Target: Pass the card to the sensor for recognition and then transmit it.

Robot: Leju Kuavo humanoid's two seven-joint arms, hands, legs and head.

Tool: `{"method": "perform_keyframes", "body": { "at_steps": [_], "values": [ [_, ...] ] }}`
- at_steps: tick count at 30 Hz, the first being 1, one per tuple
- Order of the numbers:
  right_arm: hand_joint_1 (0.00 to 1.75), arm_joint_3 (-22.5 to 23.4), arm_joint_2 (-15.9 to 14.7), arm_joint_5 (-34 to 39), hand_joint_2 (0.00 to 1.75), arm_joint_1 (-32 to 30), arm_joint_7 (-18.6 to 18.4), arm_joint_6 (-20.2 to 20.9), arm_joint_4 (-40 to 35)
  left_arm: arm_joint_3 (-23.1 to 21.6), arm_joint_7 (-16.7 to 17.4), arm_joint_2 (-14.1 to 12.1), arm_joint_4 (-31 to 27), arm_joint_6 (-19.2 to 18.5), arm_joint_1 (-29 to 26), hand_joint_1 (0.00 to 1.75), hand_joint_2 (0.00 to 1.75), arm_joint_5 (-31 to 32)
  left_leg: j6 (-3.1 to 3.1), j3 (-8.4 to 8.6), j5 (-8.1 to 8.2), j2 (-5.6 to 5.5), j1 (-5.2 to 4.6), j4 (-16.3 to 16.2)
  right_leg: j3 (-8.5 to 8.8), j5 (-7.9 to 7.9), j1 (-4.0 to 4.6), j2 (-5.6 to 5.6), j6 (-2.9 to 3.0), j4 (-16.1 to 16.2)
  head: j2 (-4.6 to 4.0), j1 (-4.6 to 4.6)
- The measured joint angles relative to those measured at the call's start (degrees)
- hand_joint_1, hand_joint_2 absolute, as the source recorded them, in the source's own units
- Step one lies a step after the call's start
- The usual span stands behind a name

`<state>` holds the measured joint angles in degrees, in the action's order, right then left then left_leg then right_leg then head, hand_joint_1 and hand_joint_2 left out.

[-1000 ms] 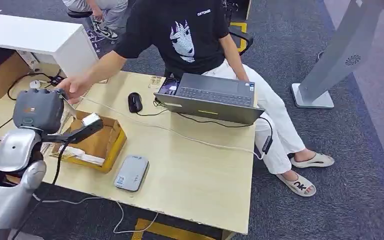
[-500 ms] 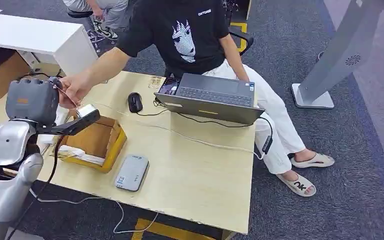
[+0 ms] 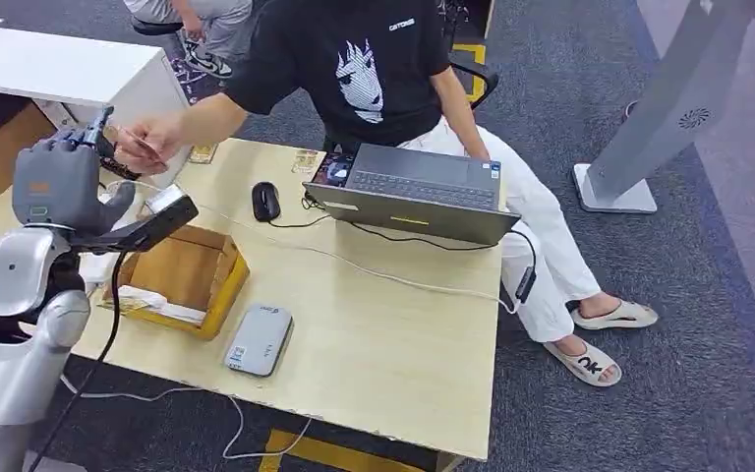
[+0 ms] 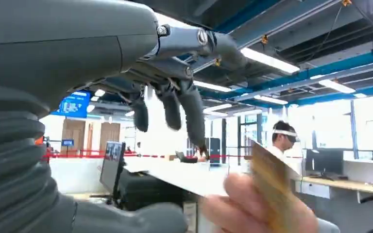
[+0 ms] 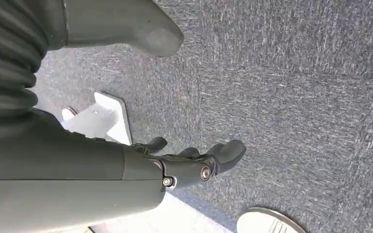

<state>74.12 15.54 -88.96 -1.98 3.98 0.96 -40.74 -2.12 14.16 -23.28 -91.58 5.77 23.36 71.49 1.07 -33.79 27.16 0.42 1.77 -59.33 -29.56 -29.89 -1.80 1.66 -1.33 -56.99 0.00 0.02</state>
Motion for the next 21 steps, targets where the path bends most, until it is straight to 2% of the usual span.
{"method": "perform_keyframes", "body": {
  "at_steps": [6,15,18,21],
  "values": [
    [0.0,0.61,0.07,0.0,1.75,-0.07,-0.2,-0.02,0.02,1.46,-0.41,0.77,-0.02,2.49,-2.02,0.0,1.75,-2.51,0.0,0.0,0.0,0.0,0.0,0.0,-0.01,0.0,0.0,-0.01,0.0,-0.01,0.0,0.0],
    [0.0,1.07,0.13,0.0,1.75,-0.1,-0.2,0.0,0.0,3.14,-0.72,1.16,-0.02,3.04,-3.23,0.0,1.75,-3.5,0.0,-0.01,0.0,-0.02,0.0,0.01,0.03,-0.01,0.0,0.01,0.0,-0.01,0.0,0.0],
    [0.0,1.62,0.28,0.0,1.75,-0.15,-0.37,0.18,-0.13,4.61,-1.9,1.18,-0.83,5.12,-5.13,0.0,1.75,-5.75,0.0,-0.01,0.0,0.03,0.0,0.01,0.03,0.0,0.0,-0.03,0.0,-0.01,0.0,0.0],
    [0.0,2.27,0.39,0.15,1.75,-0.21,-0.52,0.65,-0.39,7.32,-4.91,1.31,-4.1,8.62,-9.34,0.0,1.75,-8.52,0.0,-0.01,0.02,0.04,0.0,0.01,0.01,-0.03,0.0,-0.04,0.01,-0.01,0.0,0.02]
  ]
}}
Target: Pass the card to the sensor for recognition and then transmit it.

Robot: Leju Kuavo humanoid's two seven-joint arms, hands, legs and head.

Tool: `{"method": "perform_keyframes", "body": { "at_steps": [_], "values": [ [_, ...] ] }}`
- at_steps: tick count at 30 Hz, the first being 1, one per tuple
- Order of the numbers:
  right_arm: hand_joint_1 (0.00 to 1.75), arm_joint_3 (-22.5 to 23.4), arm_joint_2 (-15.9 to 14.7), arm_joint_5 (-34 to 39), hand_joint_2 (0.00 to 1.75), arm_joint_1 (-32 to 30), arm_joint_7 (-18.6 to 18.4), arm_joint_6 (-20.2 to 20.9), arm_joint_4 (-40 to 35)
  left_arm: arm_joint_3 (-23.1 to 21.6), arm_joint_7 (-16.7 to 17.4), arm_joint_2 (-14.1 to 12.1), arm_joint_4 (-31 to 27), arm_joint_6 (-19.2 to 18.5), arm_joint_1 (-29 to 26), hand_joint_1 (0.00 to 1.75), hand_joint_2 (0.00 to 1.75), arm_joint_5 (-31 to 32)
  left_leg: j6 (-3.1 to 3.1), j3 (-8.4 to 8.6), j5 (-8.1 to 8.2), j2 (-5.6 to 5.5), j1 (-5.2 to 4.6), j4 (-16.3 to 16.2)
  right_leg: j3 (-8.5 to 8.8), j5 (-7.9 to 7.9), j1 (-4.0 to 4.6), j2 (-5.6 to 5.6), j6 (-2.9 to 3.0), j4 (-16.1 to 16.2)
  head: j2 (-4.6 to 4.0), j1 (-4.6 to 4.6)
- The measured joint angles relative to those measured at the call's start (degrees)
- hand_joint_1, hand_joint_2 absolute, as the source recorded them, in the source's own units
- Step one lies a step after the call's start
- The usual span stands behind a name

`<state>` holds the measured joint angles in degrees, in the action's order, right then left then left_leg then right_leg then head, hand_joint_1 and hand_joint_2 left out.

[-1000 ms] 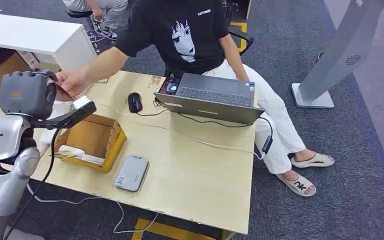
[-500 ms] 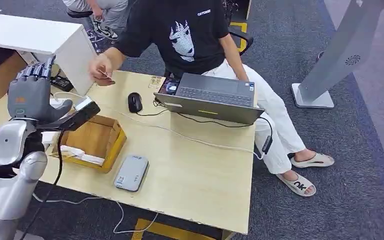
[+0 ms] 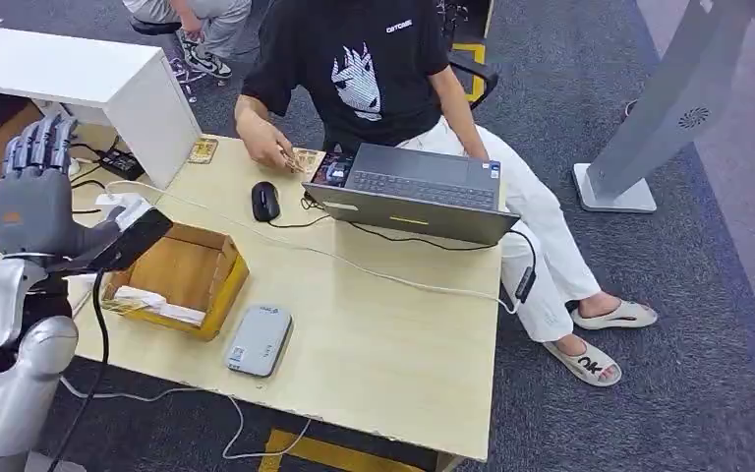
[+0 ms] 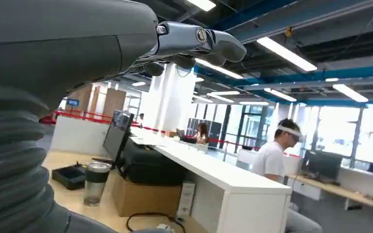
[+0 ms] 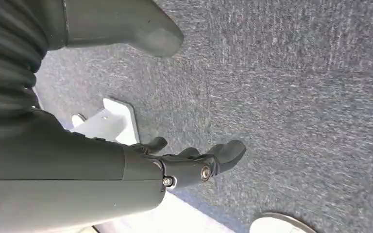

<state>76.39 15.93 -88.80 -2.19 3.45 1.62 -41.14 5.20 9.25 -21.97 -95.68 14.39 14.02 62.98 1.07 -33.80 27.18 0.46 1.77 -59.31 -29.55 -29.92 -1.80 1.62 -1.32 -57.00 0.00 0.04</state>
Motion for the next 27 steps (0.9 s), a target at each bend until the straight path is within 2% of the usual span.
{"method": "perform_keyframes", "body": {
  "at_steps": [3,6,9,11,13,16,23,25,26,27],
  "values": [
    [0.0,0.81,0.02,0.28,1.75,-0.05,0.0,0.07,-0.07,2.49,-3.8,0.64,-4.46,3.3,-5.6,0.0,1.75,-2.59,0.0,-0.03,0.05,0.0,0.0,0.02,0.01,-0.05,0.0,0.01,-0.02,0.01,0.0,-0.02],
    [0.0,1.29,0.02,1.31,1.75,-0.11,0.07,0.0,-0.04,5.82,-9.02,2.72,-10.88,7.95,-13.9,0.0,1.75,-5.78,0.02,-0.03,0.16,0.16,-0.02,0.03,-0.02,-0.08,-0.01,-0.13,-0.04,0.03,0.0,0.0],
    [0.0,1.86,0.07,2.69,1.75,-0.17,0.2,-0.39,0.07,9.56,-15.61,7.16,-17.73,13.75,-23.43,0.0,1.75,-10.57,0.0,-0.02,0.26,0.19,-0.04,0.02,-0.03,-0.13,-0.03,-0.14,-0.04,0.08,0.0,0.0],
    [0.0,2.32,0.07,3.83,1.75,-0.21,0.26,-0.83,0.15,12.88,-20.81,11.83,-22.18,16.28,-28.57,0.0,1.75,-14.31,-0.03,-0.05,0.27,0.16,-0.04,0.02,-0.02,-0.16,-0.03,-0.09,-0.09,0.12,0.0,0.0],
    [0.0,2.38,0.07,4.48,1.75,-0.21,0.35,-1.27,0.28,15.99,-24.96,15.9,-25.79,16.29,-32.1,0.0,1.75,-16.55,-0.1,0.01,0.33,0.06,-0.04,0.02,-0.02,-0.23,-0.04,0.03,-0.17,0.14,0.0,0.0],
    [0.0,2.38,0.07,5.4,1.75,-0.2,0.35,-1.66,0.39,20.55,-27.99,21.38,-29.46,14.54,-35.44,0.0,1.75,-17.95,-0.12,0.01,0.34,0.02,-0.04,0.02,0.01,-0.23,-0.03,0.07,-0.17,0.13,0.0,0.0],
    [0.0,2.38,0.07,5.42,1.75,-0.21,0.33,-1.68,0.39,20.81,-28.16,21.97,-29.66,14.37,-35.55,0.0,1.75,-18.09,-0.12,0.01,0.34,0.02,-0.04,0.02,0.01,-0.23,-0.03,0.08,-0.17,0.13,0.0,0.0],
    [0.0,2.38,0.07,6.43,1.75,-0.21,0.31,-1.9,0.46,26.28,-31.82,28.53,-32.67,10.28,-36.6,0.0,1.75,-23.34,-0.11,0.05,0.32,0.01,-0.03,0.02,0.17,-0.21,-0.03,0.08,-0.16,0.11,0.0,0.0],
    [0.0,2.38,0.07,7.48,1.75,-0.2,0.24,-2.1,0.59,32.07,-30.97,33.28,-33.87,9.59,-37.0,0.0,1.75,-28.44,-0.1,0.11,0.31,-0.01,-0.03,0.02,0.22,-0.21,-0.03,0.08,-0.16,0.11,0.0,0.0],
    [0.0,2.17,0.09,9.16,1.75,-0.2,-0.02,-2.45,0.83,37.34,-21.39,37.47,-31.85,17.27,-38.46,0.0,1.75,-24.32,-0.1,0.12,0.31,-0.06,-0.03,0.02,0.24,-0.22,-0.03,0.11,-0.16,0.11,0.0,0.0]
  ]
}}
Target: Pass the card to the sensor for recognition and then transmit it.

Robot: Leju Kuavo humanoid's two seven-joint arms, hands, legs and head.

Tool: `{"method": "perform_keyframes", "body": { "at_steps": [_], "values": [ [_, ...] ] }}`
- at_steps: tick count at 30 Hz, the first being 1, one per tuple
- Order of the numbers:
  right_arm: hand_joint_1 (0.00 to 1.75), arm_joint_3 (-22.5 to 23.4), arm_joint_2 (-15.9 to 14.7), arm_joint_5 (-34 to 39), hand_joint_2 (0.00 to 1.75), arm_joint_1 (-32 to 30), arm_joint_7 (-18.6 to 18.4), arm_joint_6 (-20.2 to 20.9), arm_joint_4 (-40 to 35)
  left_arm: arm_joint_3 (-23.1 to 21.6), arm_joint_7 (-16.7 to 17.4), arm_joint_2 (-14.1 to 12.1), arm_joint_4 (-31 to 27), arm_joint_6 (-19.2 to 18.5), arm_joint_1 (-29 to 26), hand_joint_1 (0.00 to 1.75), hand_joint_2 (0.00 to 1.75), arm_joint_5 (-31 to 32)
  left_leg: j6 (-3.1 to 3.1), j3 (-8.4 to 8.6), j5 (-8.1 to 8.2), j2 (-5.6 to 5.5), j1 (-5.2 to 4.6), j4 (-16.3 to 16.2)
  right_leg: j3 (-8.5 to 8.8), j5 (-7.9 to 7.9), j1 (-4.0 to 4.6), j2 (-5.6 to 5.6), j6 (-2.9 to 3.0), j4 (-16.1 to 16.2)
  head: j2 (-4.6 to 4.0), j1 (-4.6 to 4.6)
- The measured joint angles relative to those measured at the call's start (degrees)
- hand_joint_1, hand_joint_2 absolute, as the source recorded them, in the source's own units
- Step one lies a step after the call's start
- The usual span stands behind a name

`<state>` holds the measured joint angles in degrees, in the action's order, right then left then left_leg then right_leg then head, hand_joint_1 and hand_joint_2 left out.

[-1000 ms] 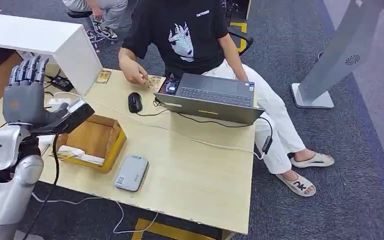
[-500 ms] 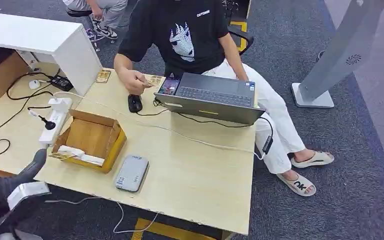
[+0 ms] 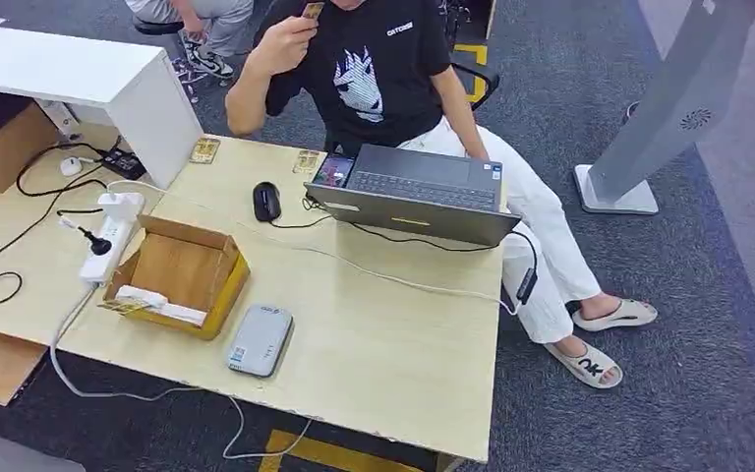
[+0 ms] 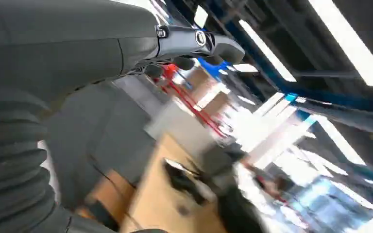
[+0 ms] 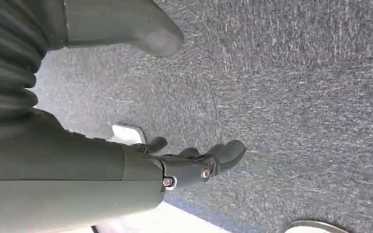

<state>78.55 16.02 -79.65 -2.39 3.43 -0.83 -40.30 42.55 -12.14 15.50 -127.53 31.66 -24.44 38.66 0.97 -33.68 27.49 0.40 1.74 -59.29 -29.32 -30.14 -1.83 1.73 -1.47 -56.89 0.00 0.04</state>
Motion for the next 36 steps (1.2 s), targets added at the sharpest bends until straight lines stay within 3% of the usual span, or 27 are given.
{"method": "perform_keyframes", "body": {
  "at_steps": [1,4,5,8,13,16,17,18,20,23,26,29,31,33,36],
  "values": [
    [0.0,-0.33,0.0,0.39,1.75,0.03,-0.18,0.02,0.07,2.77,5.55,1.18,4.18,1.63,-0.03,0.0,1.75,5.94,0.0,0.01,0.01,-0.02,0.0,0.0,0.0,-0.02,0.0,0.03,0.01,0.0,0.0,0.0],
    [0.0,-0.65,0.0,1.16,1.75,0.06,-0.18,0.02,0.09,7.41,11.2,2.56,12.82,1.09,0.77,0.0,1.75,7.09,0.0,0.0,0.01,0.0,0.0,0.01,-0.03,-0.03,0.0,0.02,0.03,0.0,0.0,0.02],
    [0.0,-0.78,0.0,1.2,1.75,0.07,0.06,0.0,0.09,8.46,14.72,3.01,15.87,0.39,0.9,0.0,1.75,7.3,-0.01,0.05,0.01,-0.01,0.0,0.01,-0.04,-0.04,0.0,0.03,0.03,0.01,0.0,-0.04],
    [0.0,-1.03,0.0,1.2,1.75,0.11,0.76,-0.04,0.11,8.97,29.76,3.87,25.65,-0.61,0.45,0.0,1.75,5.72,0.02,0.05,0.05,0.01,0.0,0.01,-0.08,-0.05,0.0,-0.01,0.02,0.01,0.0,0.04],
    [0.0,-1.05,0.0,1.16,1.75,0.13,1.22,-0.28,0.15,7.94,32.7,5.07,34.48,0.85,-0.89,0.0,1.75,4.45,0.0,-0.01,0.06,-0.08,-0.01,0.0,-0.04,-0.07,-0.02,0.12,-0.03,0.08,0.0,0.0],
    [0.0,-1.05,0.0,0.98,1.75,0.14,1.42,-0.35,0.2,7.09,40.0,5.22,36.65,-2.16,-1.66,0.0,1.75,4.29,0.01,0.05,0.08,-0.06,-0.01,0.0,-0.02,-0.06,-0.02,0.07,-0.03,0.08,0.0,0.02],
    [0.0,-1.03,0.0,0.98,1.75,0.14,1.46,-0.44,0.26,5.75,43.3,5.26,37.44,-2.26,-2.44,0.0,1.75,3.5,0.01,0.08,0.08,-0.06,-0.01,-0.01,-0.03,-0.06,-0.02,0.06,-0.03,0.08,0.0,0.0],
    [0.0,-1.03,0.0,1.05,1.75,0.13,1.49,-0.46,0.28,4.29,44.49,5.33,38.25,-1.89,-3.15,0.0,1.75,2.72,0.01,0.07,0.08,-0.06,-0.01,-0.01,-0.03,-0.06,-0.02,0.06,-0.03,0.08,0.0,0.02],
    [0.0,-1.0,0.0,1.07,1.75,0.13,1.62,-0.57,0.33,1.22,43.49,5.59,40.57,-1.74,-4.02,0.0,1.75,2.41,0.01,0.05,0.08,-0.11,-0.01,-0.01,-0.02,-0.07,-0.02,0.15,-0.03,0.08,0.0,0.02],
    [0.0,-1.0,0.0,1.49,1.75,0.13,2.12,-0.59,0.33,-0.71,38.69,5.77,44.65,-2.55,-3.26,0.0,1.75,3.49,0.01,0.06,0.08,-0.11,-0.01,-0.01,-0.02,-0.07,-0.02,0.15,-0.03,0.08,0.0,-0.02],
    [0.0,-1.0,0.0,2.64,1.75,0.13,2.6,-0.76,0.46,-0.63,30.02,5.77,50.75,-7.35,-0.68,0.0,1.75,9.91,0.01,0.08,0.05,-0.13,-0.01,0.0,0.01,-0.07,-0.02,0.18,-0.03,0.07,0.0,0.0],
    [0.0,-1.51,0.0,4.37,1.75,0.27,2.12,-3.09,1.77,1.35,19.14,5.72,58.47,-10.76,3.76,0.0,1.75,21.93,0.01,0.08,0.04,-0.16,0.0,0.0,0.04,-0.06,0.0,0.19,-0.03,0.06,0.0,-0.02],
    [0.0,-2.47,0.0,4.74,1.75,0.46,0.9,-5.03,3.24,3.47,12.5,4.94,65.38,-9.93,7.78,0.0,1.75,30.27,-0.04,0.06,-0.01,-0.17,-0.01,0.0,0.05,-0.03,-0.02,0.19,-0.04,0.05,0.0,0.0],
    [0.0,-3.85,-0.07,4.41,1.75,0.87,-0.44,-7.79,5.14,5.83,7.94,3.78,72.73,-7.61,11.81,0.0,1.75,33.8,0.0,0.07,-0.04,-0.17,0.0,0.0,0.15,0.01,0.0,0.19,0.01,0.04,0.0,-0.02],
    [0.0,-5.5,-0.57,3.91,1.75,1.34,-1.03,-9.86,8.74,8.83,6.35,2.21,81.81,-5.3,16.28,0.0,1.75,34.98,-0.01,0.09,-0.08,-0.17,-0.01,-0.01,0.15,0.02,-0.01,0.17,0.01,0.02,0.0,-0.02]
  ]
}}
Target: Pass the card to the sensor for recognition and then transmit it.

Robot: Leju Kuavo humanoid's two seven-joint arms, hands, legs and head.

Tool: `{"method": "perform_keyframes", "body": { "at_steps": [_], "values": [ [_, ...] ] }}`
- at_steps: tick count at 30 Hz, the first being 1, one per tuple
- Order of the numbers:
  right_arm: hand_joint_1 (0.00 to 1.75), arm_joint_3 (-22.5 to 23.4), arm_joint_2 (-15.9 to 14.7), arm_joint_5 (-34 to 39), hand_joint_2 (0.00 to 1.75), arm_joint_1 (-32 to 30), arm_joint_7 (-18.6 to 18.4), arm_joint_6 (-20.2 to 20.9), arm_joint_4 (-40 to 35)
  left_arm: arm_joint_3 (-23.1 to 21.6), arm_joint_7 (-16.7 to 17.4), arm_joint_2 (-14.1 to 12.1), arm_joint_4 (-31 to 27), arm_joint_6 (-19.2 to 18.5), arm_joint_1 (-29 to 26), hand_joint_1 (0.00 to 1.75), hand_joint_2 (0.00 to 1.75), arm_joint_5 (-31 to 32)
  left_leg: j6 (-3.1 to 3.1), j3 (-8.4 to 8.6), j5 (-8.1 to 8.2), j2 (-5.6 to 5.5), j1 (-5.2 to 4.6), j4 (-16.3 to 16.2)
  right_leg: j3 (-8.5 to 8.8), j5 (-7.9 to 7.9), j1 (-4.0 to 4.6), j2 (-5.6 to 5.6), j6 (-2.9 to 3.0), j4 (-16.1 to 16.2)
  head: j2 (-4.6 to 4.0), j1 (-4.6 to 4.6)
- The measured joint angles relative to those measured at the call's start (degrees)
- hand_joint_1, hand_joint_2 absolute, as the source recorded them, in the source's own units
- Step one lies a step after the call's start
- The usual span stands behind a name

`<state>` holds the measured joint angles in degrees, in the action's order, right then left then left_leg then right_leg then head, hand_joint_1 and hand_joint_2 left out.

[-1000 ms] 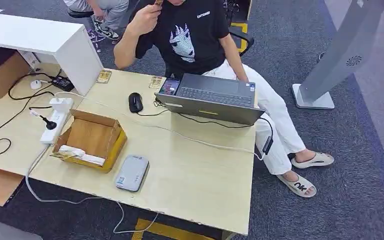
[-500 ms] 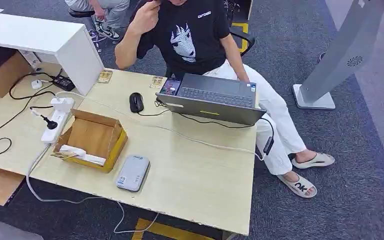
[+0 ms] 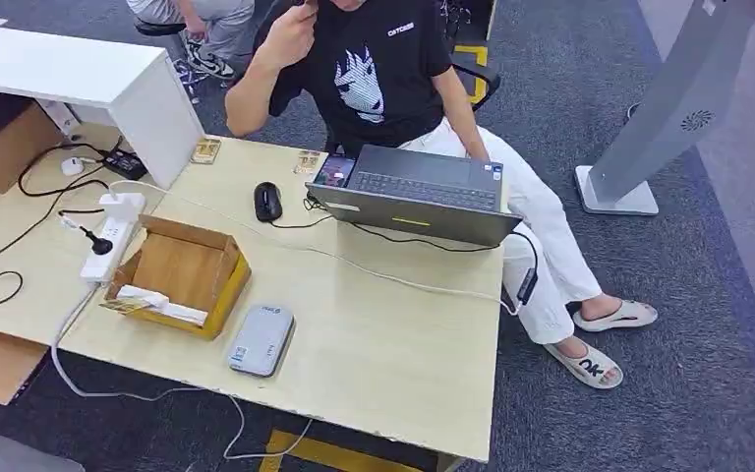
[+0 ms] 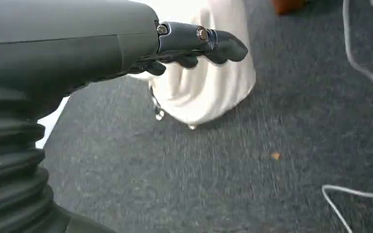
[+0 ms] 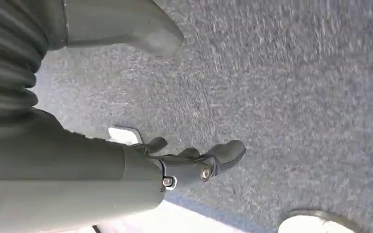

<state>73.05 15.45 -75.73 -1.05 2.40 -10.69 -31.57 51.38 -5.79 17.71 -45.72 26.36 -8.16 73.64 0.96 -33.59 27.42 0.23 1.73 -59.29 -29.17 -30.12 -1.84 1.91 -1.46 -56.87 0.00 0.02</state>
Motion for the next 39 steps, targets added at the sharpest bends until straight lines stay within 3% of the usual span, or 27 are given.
{"method": "perform_keyframes", "body": {
  "at_steps": [3,6,9,11,15,21,28,29,39],
  "values": [
    [0.0,-0.62,-0.37,-0.26,1.75,0.21,-0.02,-0.75,1.76,1.38,-0.35,-0.9,4.67,0.57,1.97,0.0,1.75,1.27,0.0,-0.03,0.0,-0.01,0.0,0.0,-0.03,-0.01,0.0,0.0,0.0,0.0,0.0,0.02],
    [0.0,-2.18,-1.01,-2.57,1.75,0.72,-0.68,-2.99,4.94,0.69,2.27,-2.93,10.3,2.9,3.51,0.0,1.75,11.13,0.0,-0.05,0.01,0.02,0.0,0.0,-0.08,-0.01,0.0,-0.03,0.0,0.01,0.0,0.02],
    [0.0,-4.88,-1.49,-7.42,1.75,1.25,-1.33,-7.05,7.48,-0.43,2.97,-4.07,13.33,4.46,4.64,0.0,1.75,14.23,0.0,-0.05,0.01,0.02,0.0,0.0,-0.09,-0.01,0.0,-0.04,0.0,0.0,0.0,0.02],
    [0.0,-7.44,-1.73,-9.16,1.75,1.8,-1.7,-9.93,9.56,-0.43,1.83,-4.2,14.31,2.82,5.12,0.0,1.75,12.01,0.0,-0.03,0.01,0.05,0.01,0.0,-0.14,-0.01,0.01,-0.06,0.0,0.01,0.0,0.02],
    [0.0,-8.68,-2.03,-6.8,1.75,2.34,-1.59,-10.93,12.5,1.32,0.61,-3.35,14.31,-1.13,5.18,0.0,1.75,6.88,0.0,-0.05,0.01,0.02,0.01,-0.01,-0.12,-0.01,0.0,-0.02,-0.01,0.01,0.0,0.02],
    [0.0,-11.91,-2.27,-11.37,1.75,2.77,-3.04,-14.08,14.21,5.77,0.59,-1.27,12.21,-8.84,5.07,0.0,1.75,2.3,0.0,-0.06,0.01,0.06,0.0,-0.03,-0.23,-0.01,0.0,-0.08,-0.01,0.01,0.0,0.0],
    [0.0,-13.82,-2.38,-12.02,1.75,3.11,-3.45,-13.12,15.26,7.61,-1.12,0.11,9.08,-8.85,4.91,0.0,1.75,4.44,0.0,-0.06,0.01,0.07,0.01,-0.02,-0.24,-0.01,0.01,-0.09,0.0,0.01,0.0,0.05],
    [0.0,-14.12,-2.41,-11.93,0.0,3.12,-3.52,-12.92,15.26,7.81,-1.53,0.17,8.86,-8.72,4.92,0.0,1.75,4.5,0.0,-0.05,0.01,0.07,0.01,-0.02,-0.24,-0.01,0.01,-0.09,0.0,0.01,0.0,0.02],
    [0.0,-14.3,-2.43,-9.82,0.0,3.19,-3.52,-12.33,15.24,9.51,-3.17,0.56,7.57,-8.32,4.91,0.0,1.75,4.51,0.0,-0.06,0.01,0.06,0.01,-0.03,-0.23,-0.01,0.0,-0.09,-0.01,0.01,0.0,0.02]
  ]
}}
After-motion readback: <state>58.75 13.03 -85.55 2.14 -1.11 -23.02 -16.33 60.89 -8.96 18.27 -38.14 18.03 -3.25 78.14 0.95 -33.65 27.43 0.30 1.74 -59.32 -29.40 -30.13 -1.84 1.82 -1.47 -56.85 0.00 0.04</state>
